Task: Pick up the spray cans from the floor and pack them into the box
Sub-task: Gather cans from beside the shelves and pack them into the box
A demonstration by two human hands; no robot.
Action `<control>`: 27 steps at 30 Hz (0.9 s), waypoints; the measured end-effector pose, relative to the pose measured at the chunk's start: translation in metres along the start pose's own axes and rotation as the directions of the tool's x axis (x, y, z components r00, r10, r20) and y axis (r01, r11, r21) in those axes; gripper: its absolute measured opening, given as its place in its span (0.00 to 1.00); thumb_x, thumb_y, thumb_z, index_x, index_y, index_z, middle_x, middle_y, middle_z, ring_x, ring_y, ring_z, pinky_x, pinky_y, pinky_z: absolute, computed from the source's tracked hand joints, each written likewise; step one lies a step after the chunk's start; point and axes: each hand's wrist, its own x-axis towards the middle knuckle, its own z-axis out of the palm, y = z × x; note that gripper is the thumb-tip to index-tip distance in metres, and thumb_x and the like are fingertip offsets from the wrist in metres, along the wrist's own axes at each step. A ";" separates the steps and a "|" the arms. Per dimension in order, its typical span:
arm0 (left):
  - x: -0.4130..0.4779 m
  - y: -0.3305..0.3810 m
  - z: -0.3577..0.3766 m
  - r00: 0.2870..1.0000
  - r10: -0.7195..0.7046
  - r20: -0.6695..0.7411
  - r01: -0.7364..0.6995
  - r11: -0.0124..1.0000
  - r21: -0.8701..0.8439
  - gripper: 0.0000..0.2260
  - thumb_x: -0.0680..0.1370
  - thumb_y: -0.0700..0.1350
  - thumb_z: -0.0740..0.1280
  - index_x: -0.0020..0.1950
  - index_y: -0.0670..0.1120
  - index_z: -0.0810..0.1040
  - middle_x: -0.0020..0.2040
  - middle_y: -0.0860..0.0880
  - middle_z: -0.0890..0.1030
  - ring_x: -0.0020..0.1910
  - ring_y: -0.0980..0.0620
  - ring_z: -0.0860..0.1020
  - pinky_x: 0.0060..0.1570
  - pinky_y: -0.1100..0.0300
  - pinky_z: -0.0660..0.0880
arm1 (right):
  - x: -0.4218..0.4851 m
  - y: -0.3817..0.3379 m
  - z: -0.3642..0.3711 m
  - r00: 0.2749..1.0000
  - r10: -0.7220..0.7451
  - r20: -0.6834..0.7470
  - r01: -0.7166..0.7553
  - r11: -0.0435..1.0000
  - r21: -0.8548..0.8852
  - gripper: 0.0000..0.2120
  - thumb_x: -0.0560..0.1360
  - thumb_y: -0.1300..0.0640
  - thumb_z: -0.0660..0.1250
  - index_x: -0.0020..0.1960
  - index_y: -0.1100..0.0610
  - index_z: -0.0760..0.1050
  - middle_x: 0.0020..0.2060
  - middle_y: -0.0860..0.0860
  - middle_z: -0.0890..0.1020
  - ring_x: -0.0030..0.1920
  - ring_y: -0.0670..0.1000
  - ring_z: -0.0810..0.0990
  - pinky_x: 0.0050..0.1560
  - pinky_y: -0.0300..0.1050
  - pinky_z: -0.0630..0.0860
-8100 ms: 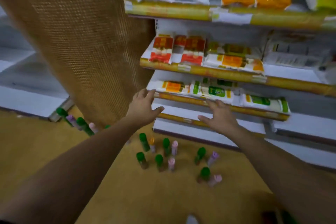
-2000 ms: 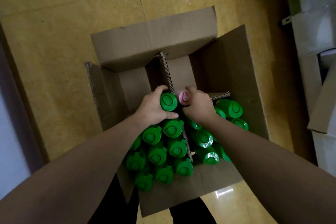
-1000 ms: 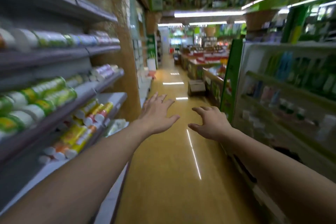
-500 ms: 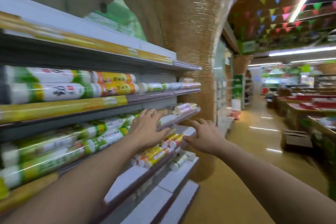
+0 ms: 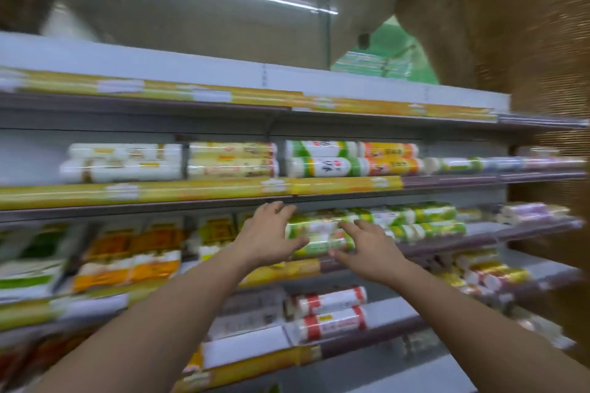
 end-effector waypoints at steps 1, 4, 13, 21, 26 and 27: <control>-0.013 -0.018 -0.013 1.000 -0.028 -0.010 0.028 1.000 0.009 0.37 0.75 0.68 0.63 0.80 0.53 0.61 0.80 0.48 0.60 0.80 0.46 0.55 0.74 0.44 0.61 | 0.003 -0.023 0.005 1.000 -0.030 0.002 0.030 0.999 0.011 0.37 0.75 0.30 0.62 0.79 0.44 0.60 0.77 0.53 0.64 0.75 0.60 0.63 0.71 0.58 0.66; -0.059 -0.074 -0.049 0.994 -0.106 -0.029 0.107 0.993 0.042 0.37 0.75 0.69 0.63 0.80 0.54 0.60 0.81 0.48 0.58 0.80 0.46 0.54 0.75 0.44 0.61 | 0.007 -0.094 0.022 0.995 -0.103 0.011 0.103 0.994 0.039 0.38 0.75 0.31 0.63 0.79 0.45 0.60 0.77 0.54 0.64 0.75 0.60 0.64 0.72 0.57 0.66; -0.213 -0.247 -0.111 0.958 -0.287 -0.023 0.287 0.945 0.154 0.36 0.77 0.67 0.63 0.80 0.52 0.59 0.81 0.47 0.57 0.79 0.45 0.56 0.74 0.47 0.61 | -0.011 -0.303 0.106 0.964 -0.250 0.095 0.230 0.956 0.180 0.37 0.76 0.31 0.62 0.80 0.44 0.57 0.79 0.52 0.60 0.78 0.57 0.60 0.73 0.55 0.65; -0.361 -0.368 -0.083 0.867 -0.496 0.045 0.487 0.864 0.125 0.32 0.76 0.62 0.68 0.77 0.51 0.65 0.78 0.40 0.61 0.75 0.38 0.62 0.69 0.44 0.67 | -0.056 -0.425 0.231 0.886 -0.336 0.320 0.267 0.933 0.240 0.37 0.76 0.33 0.65 0.79 0.49 0.61 0.75 0.54 0.67 0.72 0.59 0.68 0.68 0.51 0.69; -0.446 -0.422 -0.026 0.772 -0.627 0.106 0.624 0.779 0.062 0.33 0.76 0.60 0.70 0.76 0.47 0.68 0.75 0.37 0.66 0.72 0.34 0.66 0.68 0.44 0.69 | -0.097 -0.469 0.338 0.768 -0.416 0.488 0.283 0.903 0.323 0.36 0.76 0.36 0.67 0.77 0.53 0.65 0.73 0.57 0.70 0.71 0.60 0.70 0.67 0.52 0.70; -0.466 -0.430 -0.010 0.736 -0.661 0.146 0.660 0.748 0.063 0.33 0.75 0.62 0.68 0.76 0.47 0.67 0.76 0.37 0.65 0.73 0.34 0.64 0.69 0.43 0.68 | -0.107 -0.476 0.362 0.725 -0.424 0.543 0.278 0.901 0.332 0.36 0.77 0.36 0.67 0.78 0.53 0.64 0.74 0.57 0.69 0.72 0.61 0.69 0.68 0.53 0.70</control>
